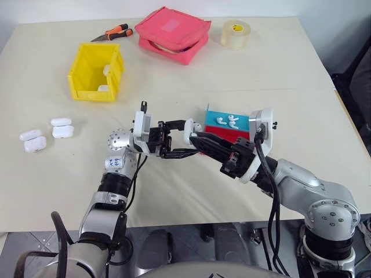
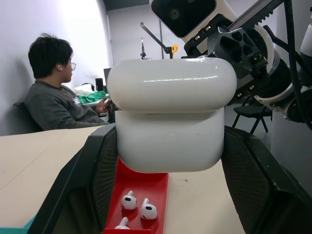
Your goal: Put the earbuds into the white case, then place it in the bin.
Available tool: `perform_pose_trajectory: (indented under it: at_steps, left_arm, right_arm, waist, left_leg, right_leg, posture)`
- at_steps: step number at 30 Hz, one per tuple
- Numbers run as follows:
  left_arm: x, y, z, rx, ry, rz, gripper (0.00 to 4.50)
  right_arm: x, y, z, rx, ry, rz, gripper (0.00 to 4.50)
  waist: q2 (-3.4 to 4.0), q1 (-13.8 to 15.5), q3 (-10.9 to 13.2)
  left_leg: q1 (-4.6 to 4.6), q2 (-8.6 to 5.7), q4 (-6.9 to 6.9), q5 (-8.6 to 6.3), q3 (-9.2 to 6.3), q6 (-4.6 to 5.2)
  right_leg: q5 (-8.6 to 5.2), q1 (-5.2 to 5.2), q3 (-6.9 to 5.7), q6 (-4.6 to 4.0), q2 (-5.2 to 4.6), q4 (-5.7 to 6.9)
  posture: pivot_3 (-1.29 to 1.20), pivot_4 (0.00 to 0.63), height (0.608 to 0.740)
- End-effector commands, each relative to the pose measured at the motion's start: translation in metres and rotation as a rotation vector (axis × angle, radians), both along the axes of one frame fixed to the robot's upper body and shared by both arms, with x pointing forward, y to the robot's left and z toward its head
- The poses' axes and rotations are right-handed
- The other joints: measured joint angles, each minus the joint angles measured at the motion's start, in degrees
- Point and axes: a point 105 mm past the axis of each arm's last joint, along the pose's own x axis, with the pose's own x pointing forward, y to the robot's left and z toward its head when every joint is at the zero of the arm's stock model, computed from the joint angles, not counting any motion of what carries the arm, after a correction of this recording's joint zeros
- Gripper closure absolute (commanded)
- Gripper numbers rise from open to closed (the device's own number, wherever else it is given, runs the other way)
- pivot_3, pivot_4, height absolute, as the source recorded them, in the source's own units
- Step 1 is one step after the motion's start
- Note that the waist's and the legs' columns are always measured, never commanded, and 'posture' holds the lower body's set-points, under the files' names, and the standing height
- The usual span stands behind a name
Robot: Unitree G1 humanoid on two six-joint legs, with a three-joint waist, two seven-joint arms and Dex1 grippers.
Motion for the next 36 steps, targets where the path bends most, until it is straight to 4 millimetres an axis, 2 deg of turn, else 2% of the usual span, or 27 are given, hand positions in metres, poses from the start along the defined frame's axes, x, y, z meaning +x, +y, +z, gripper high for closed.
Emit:
perform_pose_trajectory:
  at_steps: [1, 20, 36]
  left_arm:
    - [-0.006, 0.007, 0.034, -0.120, -0.147, -0.015, 1.71]
    - [-0.003, 0.008, 0.037, -0.212, -0.054, -0.009, 1.71]
    - [-0.001, 0.008, 0.042, -0.245, -0.102, 0.005, 1.71]
  right_arm:
    - [0.026, -0.034, -0.031, -0.107, 0.111, -0.225, 4.00]
    - [0.034, -0.032, -0.021, 0.061, 0.134, -0.325, 4.00]
    - [0.040, -0.040, -0.036, 0.044, 0.205, -0.342, 4.00]
  waist:
    - [0.00, 0.23, 0.00]
    - [-0.01, 0.22, -0.01]
    - [-0.02, 0.22, -0.01]
  left_leg:
    - [0.00, 0.00, 0.00, 0.00, 0.00, 0.00]
    - [-0.02, 0.00, 0.01, -0.01, 0.01, 0.02]
    - [-0.02, 0.00, 0.01, -0.01, 0.01, 0.02]
  right_leg:
    - [0.00, 0.00, 0.00, 0.00, 0.00, 0.00]
    - [0.02, 0.01, 0.01, 0.01, 0.00, -0.01]
    - [0.02, 0.01, 0.01, 0.00, 0.00, -0.01]
  posture:
    - [0.00, 0.150, 0.740]
    - [0.00, 0.150, 0.740]
    - [0.00, 0.150, 0.740]
